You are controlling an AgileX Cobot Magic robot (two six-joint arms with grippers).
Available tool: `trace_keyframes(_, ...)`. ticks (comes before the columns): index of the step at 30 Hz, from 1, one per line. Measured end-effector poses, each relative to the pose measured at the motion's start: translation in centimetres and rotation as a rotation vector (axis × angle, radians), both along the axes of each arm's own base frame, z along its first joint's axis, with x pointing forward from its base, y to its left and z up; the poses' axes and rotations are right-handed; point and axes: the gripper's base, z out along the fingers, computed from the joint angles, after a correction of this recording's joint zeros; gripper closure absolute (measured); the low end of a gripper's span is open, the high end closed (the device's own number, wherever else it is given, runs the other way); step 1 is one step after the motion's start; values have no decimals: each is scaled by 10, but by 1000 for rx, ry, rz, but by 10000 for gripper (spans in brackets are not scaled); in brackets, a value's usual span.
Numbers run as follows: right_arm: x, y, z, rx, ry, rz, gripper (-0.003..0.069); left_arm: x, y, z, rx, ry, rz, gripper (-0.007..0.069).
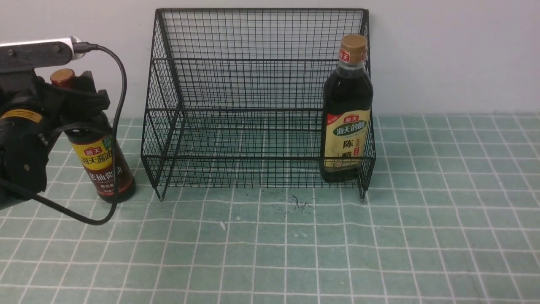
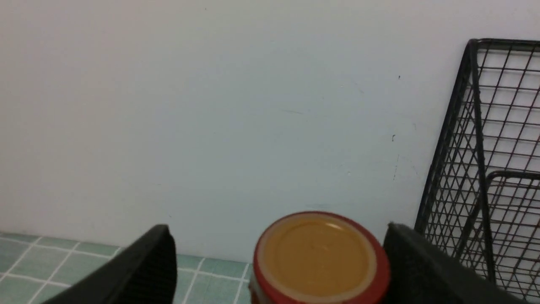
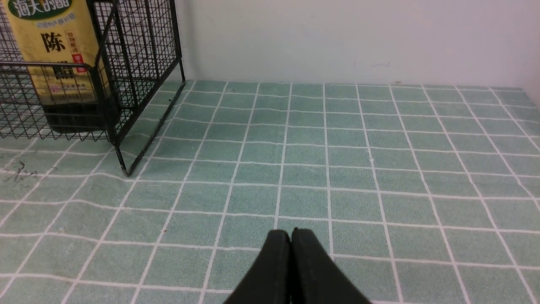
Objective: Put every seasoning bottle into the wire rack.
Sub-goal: Use the left arm to grab the condiment bottle closest to it
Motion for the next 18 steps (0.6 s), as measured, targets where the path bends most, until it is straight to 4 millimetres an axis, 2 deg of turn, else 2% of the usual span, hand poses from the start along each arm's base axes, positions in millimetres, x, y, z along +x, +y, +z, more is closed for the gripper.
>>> trace_keyframes(2, 0, 0, 0, 0, 0, 0, 673, 3, 0, -5, 5, 0, 6, 99)
trace_keyframes(3, 0, 0, 0, 0, 0, 0, 673, 5, 1, -9, 6, 9, 8, 164)
trace_keyframes(4, 0, 0, 0, 0, 0, 0, 673, 5, 1, -10, 6, 10, 9, 174)
trace_keyframes(6, 0, 0, 0, 0, 0, 0, 673, 7, 1, -14, 10, 13, 11, 346)
trace_keyframes(7, 0, 0, 0, 0, 0, 0, 673, 7, 1, -13, -7, 10, 16, 371)
trace_keyframes(11, 0, 0, 0, 0, 0, 0, 673, 4, 0, -9, -10, 26, 1, 366)
trace_keyframes(14, 0, 0, 0, 0, 0, 0, 673, -4, -4, 6, -15, 81, -51, 366)
trace_keyframes(16, 0, 0, 0, 0, 0, 0, 673, -8, -8, 23, -17, 94, -88, 366)
trace_keyframes(17, 0, 0, 0, 0, 0, 0, 673, -10, -8, 26, -16, 91, -91, 366)
trace_keyframes(18, 0, 0, 0, 0, 0, 0, 673, -11, -11, 50, -2, 56, -120, 366)
